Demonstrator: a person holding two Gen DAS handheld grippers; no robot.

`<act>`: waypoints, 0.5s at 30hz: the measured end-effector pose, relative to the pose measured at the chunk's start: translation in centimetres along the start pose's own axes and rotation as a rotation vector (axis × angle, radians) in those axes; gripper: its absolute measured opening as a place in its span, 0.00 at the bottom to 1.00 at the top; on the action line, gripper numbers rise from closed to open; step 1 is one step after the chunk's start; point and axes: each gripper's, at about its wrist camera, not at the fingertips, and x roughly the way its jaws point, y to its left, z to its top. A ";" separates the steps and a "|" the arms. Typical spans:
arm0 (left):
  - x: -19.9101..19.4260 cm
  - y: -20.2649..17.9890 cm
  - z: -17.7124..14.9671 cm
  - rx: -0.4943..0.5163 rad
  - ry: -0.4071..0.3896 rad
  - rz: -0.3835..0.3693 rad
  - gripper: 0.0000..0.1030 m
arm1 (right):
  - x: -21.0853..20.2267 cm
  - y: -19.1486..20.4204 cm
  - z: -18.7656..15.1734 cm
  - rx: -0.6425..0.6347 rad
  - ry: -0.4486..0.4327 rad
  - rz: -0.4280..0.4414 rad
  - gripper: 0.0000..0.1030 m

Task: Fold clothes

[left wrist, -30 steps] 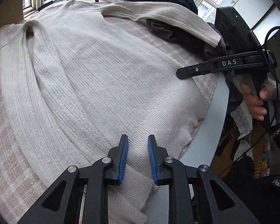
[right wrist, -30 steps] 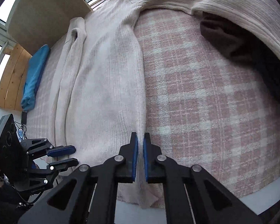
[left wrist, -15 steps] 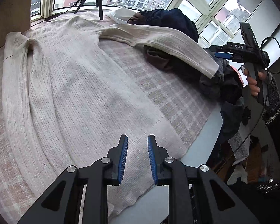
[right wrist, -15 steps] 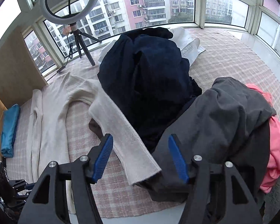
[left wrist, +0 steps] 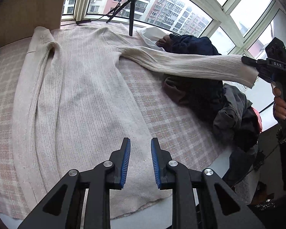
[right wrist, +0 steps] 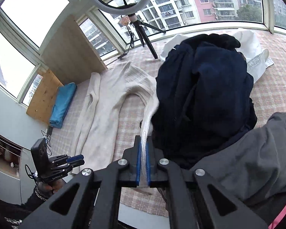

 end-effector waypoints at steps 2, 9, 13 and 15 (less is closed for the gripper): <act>-0.8 0.6 -0.1 -0.035 -0.026 0.012 0.20 | 0.2 3.3 1.8 -0.076 -0.031 0.068 0.04; -5.5 3.8 -2.5 -0.127 -0.146 0.125 0.23 | 14.6 18.1 -1.9 -0.290 0.325 0.396 0.05; -6.7 6.3 -4.4 -0.211 -0.158 0.144 0.23 | 19.6 21.4 -8.6 -0.417 0.606 0.404 0.07; -6.1 6.7 -5.0 -0.210 -0.131 0.160 0.23 | 19.3 20.5 -8.5 -0.411 0.586 0.406 0.10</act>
